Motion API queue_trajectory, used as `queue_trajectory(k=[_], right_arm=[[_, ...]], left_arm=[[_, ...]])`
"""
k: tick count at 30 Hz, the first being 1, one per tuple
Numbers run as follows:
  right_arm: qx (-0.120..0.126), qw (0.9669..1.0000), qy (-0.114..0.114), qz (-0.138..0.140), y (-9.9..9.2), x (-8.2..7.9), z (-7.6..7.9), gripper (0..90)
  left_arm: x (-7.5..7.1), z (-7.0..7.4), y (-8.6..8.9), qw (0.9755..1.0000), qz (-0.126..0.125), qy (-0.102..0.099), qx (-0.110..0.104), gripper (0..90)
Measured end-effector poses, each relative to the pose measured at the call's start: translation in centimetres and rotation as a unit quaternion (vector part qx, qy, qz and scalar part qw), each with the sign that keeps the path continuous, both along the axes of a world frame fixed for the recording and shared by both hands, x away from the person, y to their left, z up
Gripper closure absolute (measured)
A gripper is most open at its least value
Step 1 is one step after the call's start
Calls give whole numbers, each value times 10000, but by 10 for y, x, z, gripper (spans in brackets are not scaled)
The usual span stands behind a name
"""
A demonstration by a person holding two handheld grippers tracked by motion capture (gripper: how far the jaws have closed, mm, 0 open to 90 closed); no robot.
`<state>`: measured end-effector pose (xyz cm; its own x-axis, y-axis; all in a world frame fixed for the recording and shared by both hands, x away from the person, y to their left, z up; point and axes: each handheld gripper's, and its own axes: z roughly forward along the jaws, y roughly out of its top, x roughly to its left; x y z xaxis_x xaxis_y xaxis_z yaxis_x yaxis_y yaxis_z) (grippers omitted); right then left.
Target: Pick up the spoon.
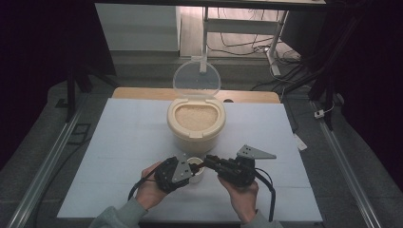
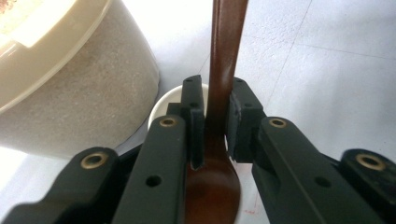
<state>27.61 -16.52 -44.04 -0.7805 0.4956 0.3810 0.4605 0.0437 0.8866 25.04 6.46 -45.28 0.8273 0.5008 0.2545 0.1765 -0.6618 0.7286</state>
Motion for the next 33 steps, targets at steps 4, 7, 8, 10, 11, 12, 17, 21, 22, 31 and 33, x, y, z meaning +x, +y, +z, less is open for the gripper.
queue_trajectory(k=[4, 7, 8, 10, 11, 12, 17, 21, 22, 31, 33], right_arm=[[31, 10000, -53, 41, 0, -1, 1, 822], [173, 9998, -33, 87, -2, 0, 2, 824], [186, 9998, -62, 90, -3, 0, 2, 825], [204, 9997, -139, 29, -5, -1, 5, 825], [286, 9994, -185, -20, -10, 0, 7, 826], [309, 9993, -188, -45, -12, 0, 8, 826], [428, 9986, -272, -136, -24, 4, 13, 826], [490, 9979, -342, -241, -34, 6, 19, 826], [490, 9979, -342, -241, -34, 6, 19, 826], [581, 9960, -508, -449, -55, 10, 28, 826], [569, 9959, -529, -465, -57, 10, 29, 826]], left_arm=[[1, 2, 4, 9998, -53, 96, -170, 765], [1, 4, 7, 9994, -81, 170, -306, 752], [1, 4, 8, 9992, -71, 194, -345, 731], [0, 5, 15, 9985, -42, 246, -485, 631], [0, 5, 19, 9979, -1, 270, -582, 556], [0, 5, 23, 9975, 42, 290, -647, 525], [0, 4, 52, 9925, 379, 469, -1065, 412], [-2, 1, 74, 9897, 577, 548, -1190, 386], [-3, -1, 80, 9890, 621, 569, -1218, 386], [-11, -20, 130, 9825, 1126, 691, -1314, 346], [-12, -24, 137, 9813, 1217, 721, -1303, 345]])
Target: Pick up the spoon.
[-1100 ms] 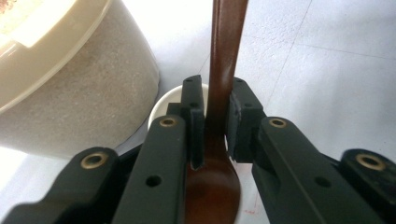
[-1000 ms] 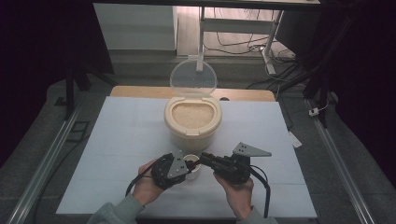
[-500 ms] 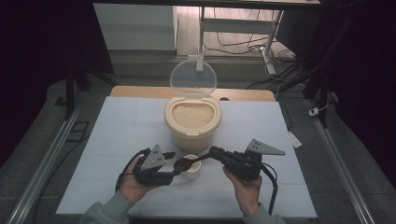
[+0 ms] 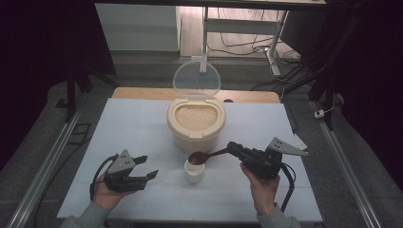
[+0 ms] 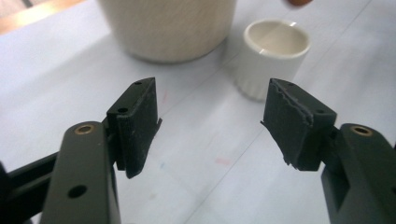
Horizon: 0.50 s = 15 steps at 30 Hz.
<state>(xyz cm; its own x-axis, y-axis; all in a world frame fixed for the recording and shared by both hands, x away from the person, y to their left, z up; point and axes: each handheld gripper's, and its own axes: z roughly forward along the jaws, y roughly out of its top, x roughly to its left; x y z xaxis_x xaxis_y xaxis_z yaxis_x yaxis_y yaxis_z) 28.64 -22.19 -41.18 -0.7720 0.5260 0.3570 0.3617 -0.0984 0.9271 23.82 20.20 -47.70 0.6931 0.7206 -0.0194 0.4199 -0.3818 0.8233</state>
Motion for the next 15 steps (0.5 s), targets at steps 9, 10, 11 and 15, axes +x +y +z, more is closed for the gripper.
queue_trajectory(k=[9, 10, 11, 15], right_arm=[[37, 10000, -20, -72, -9, 0, 3, 826], [55, 10000, -25, -68, -10, 0, 4, 826], [63, 10000, -30, -71, -11, -1, 5, 826], [113, 9998, -135, -134, -17, -3, 11, 826]], left_arm=[[-7, -18, 26, 9994, 267, 227, 5, 318], [-8, -20, 28, 9993, 285, 244, 9, 318], [-8, -21, 30, 9992, 301, 262, 18, 318], [-7, -26, 38, 9987, 399, 314, 23, 317]])
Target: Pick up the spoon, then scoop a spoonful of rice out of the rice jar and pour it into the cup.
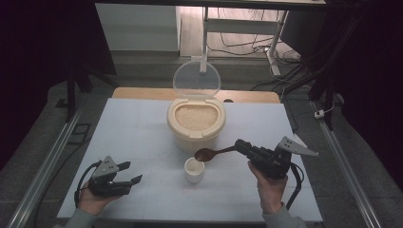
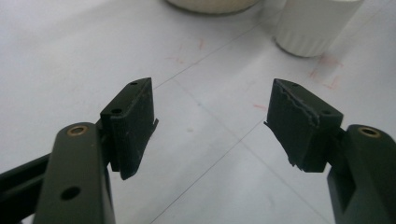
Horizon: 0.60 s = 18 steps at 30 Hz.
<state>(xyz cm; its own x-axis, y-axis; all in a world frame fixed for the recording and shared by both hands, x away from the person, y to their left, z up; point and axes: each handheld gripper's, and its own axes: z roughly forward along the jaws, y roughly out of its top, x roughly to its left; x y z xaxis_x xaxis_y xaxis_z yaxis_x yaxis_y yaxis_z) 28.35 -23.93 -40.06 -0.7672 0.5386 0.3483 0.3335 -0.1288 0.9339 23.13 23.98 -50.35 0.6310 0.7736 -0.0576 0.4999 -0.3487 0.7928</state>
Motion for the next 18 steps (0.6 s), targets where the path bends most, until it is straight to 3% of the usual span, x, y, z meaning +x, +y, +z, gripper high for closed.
queue_trajectory(k=[9, 18], right_arm=[[148, 9997, -135, -124, -13, -2, 11, 826], [207, 9995, -204, -125, -12, 0, 17, 826]], left_arm=[[2, -2, 1, 10000, 38, 37, -15, 310], [1, -1, 0, 10000, 45, 72, -37, 274]])
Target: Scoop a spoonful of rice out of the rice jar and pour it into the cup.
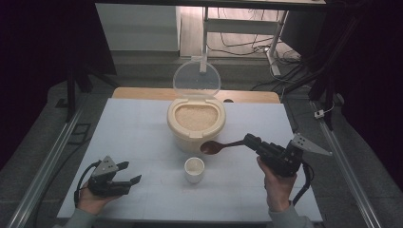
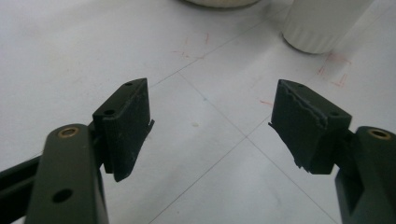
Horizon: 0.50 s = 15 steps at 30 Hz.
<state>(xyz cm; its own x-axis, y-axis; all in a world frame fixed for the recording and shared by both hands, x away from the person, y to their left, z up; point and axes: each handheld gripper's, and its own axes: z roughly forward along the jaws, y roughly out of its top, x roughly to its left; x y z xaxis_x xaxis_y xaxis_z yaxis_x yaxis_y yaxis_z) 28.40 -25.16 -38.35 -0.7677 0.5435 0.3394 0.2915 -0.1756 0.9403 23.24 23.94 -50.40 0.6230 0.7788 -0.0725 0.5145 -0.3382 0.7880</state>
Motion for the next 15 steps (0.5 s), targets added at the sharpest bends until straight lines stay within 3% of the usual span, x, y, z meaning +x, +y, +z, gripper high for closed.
queue_trajectory(k=[8, 15], right_arm=[[67, 9998, -151, -80, 3, 11, 16, 827], [36, 9995, -153, -265, 4, 27, 25, 827]], left_arm=[[3, -2, -2, 10000, -29, 58, 42, 252], [4, -3, -5, 9999, -86, 84, 78, 236]])
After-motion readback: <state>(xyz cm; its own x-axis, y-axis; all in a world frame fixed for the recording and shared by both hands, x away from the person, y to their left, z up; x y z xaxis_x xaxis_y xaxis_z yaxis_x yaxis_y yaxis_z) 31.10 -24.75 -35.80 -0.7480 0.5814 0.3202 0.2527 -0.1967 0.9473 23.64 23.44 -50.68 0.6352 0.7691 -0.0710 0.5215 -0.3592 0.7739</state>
